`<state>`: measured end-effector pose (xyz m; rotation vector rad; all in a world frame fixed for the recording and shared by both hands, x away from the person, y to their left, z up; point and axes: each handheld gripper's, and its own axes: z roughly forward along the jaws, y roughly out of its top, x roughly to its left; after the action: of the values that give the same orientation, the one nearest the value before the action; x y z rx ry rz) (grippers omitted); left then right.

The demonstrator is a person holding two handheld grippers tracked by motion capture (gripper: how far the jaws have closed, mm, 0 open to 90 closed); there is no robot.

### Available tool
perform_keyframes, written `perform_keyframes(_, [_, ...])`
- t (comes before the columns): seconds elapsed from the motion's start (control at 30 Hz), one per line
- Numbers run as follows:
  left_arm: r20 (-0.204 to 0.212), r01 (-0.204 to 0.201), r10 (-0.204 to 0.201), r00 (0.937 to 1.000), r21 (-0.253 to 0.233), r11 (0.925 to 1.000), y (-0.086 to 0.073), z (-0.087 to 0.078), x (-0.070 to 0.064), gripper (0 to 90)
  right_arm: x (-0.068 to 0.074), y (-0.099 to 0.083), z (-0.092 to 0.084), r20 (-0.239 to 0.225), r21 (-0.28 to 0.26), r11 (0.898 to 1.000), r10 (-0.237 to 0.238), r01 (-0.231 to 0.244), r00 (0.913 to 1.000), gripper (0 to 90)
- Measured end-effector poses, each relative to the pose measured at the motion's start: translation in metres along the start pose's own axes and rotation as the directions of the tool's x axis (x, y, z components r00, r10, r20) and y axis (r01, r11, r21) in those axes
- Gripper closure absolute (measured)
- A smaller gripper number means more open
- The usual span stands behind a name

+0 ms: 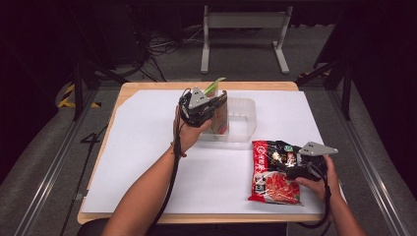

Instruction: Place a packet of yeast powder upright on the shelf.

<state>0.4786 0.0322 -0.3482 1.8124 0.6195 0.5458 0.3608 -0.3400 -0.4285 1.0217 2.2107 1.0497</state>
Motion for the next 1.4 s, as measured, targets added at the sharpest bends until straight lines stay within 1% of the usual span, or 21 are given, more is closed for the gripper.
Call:
perform_keyframes(0.17, [0.012,0.013,-0.013,0.9998,0.009,0.9999,0.0,-0.005,0.005,78.4,0.0,0.0,0.0,0.002,-0.001,1.0,0.001,-0.001,1.0,14.9])
perform_keyframes(0.23, [0.012,0.006,-0.006,0.9999,0.012,0.9999,0.001,-0.009,0.006,73.5,0.0,0.0,0.0,0.004,-0.001,1.0,0.001,-0.001,1.0,14.9])
perform_keyframes(0.3, [0.028,0.005,-0.005,0.9996,-0.003,1.0,0.003,-0.015,0.009,71.6,0.0,0.0,-0.001,0.005,-0.001,1.0,0.001,-0.001,1.0,14.9])
perform_keyframes(0.33, [0.021,0.005,-0.005,0.9998,-0.012,0.9999,0.004,-0.018,0.01,71.6,0.0,0.0,-0.001,0.006,-0.001,1.0,0.001,-0.001,1.0,14.9])
perform_keyframes(0.43, [0.027,-0.002,0.003,0.9996,-0.018,0.9998,0.005,-0.028,0.013,69.4,0.0,0.0,-0.001,0.003,-0.003,1.0,0.003,-0.003,1.0,15.0])
perform_keyframes(0.5, [0.026,-0.011,0.012,0.9996,-0.016,0.9998,0.005,-0.033,0.014,69.4,0.001,0.0,-0.001,0.003,-0.003,1.0,0.002,-0.001,1.0,15.0])
perform_keyframes(0.57, [0.035,-0.032,0.033,0.9988,-0.013,0.9994,0.003,-0.041,0.015,69.0,0.001,0.0,-0.001,0.002,-0.004,1.0,0.002,-0.002,1.0,15.1])
perform_keyframes(0.6, [0.029,-0.041,0.042,0.9987,-0.013,0.9991,0.002,-0.046,0.015,67.5,0.0,0.0,-0.001,0.002,-0.005,1.0,0.004,-0.004,1.0,15.0])
perform_keyframes(0.77, [0.051,-0.083,0.084,0.9952,-0.003,0.9965,-0.005,-0.065,0.015,64.7,0.0,0.001,-0.001,-0.001,-0.009,1.0,0.011,-0.011,0.9999,15.0])
perform_keyframes(0.9, [0.053,-0.136,0.135,0.9895,0.029,0.9903,-0.013,-0.077,0.014,61.8,0.0,0.001,-0.001,0.001,-0.013,1.0,0.014,-0.014,0.9999,15.1])
perform_keyframes(0.93, [0.053,-0.136,0.135,0.9895,0.029,0.9903,-0.013,-0.077,0.014,60.1,0.0,0.001,-0.001,0.001,-0.013,1.0,0.014,-0.014,0.9999,15.1])
perform_keyframes(1.0, [0.057,-0.15,0.148,0.9874,0.043,0.9877,-0.018,-0.084,0.014,58.6,-0.001,0.001,-0.002,0.003,-0.02,1.0,0.02,-0.02,0.9998,15.2])
perform_keyframes(1.03, [0.051,-0.165,0.162,0.9854,0.05,0.985,-0.021,-0.088,0.014,58.6,-0.001,0.001,-0.002,0.002,-0.02,1.0,0.024,-0.024,0.9997,15.2])
perform_keyframes(1.07, [0.048,-0.175,0.173,0.9838,0.056,0.983,-0.024,-0.091,0.014,56.1,-0.002,0.001,-0.002,0.002,-0.02,0.999,0.029,-0.029,0.9996,15.3])
perform_keyframes(1.1, [0.05,-0.197,0.194,0.9798,0.069,0.978,-0.027,-0.095,0.014,54.5,-0.003,0.001,-0.001,0.002,-0.019,0.999,0.033,-0.033,0.9995,15.4])
perform_keyframes(1.2, [0.043,-0.219,0.215,0.9755,0.101,0.9705,-0.036,-0.102,0.014,48.2,-0.003,0.002,-0.001,0.006,-0.017,0.999,0.035,-0.035,0.9994,15.4])
perform_keyframes(1.27, [0.052,-0.235,0.23,0.9718,0.114,0.9653,-0.042,-0.107,0.014,46.0,-0.003,0.003,-0.001,0.006,-0.02,0.999,0.032,-0.032,0.9995,15.4])
perform_keyframes(1.3, [0.06,-0.243,0.237,0.9696,0.126,0.9618,-0.046,-0.11,0.014,45.1,-0.003,0.003,-0.001,0.005,-0.021,0.999,0.032,-0.032,0.9995,15.4])
perform_keyframes(1.33, [0.056,-0.254,0.249,0.9669,0.142,0.9566,-0.051,-0.113,0.014,43.5,-0.003,0.004,-0.001,0.004,-0.022,0.999,0.033,-0.033,0.9995,15.4])
perform_keyframes(1.37, [0.055,-0.26,0.254,0.9656,0.151,0.9539,-0.055,-0.116,0.015,41.8,-0.003,0.004,-0.001,0.002,-0.023,0.999,0.033,-0.033,0.9995,15.4])
perform_keyframes(1.4, [0.061,-0.256,0.249,0.9665,0.159,0.9535,-0.058,-0.12,0.015,39.7,-0.003,0.004,-0.001,0.001,-0.023,0.999,0.033,-0.033,0.9995,15.4])
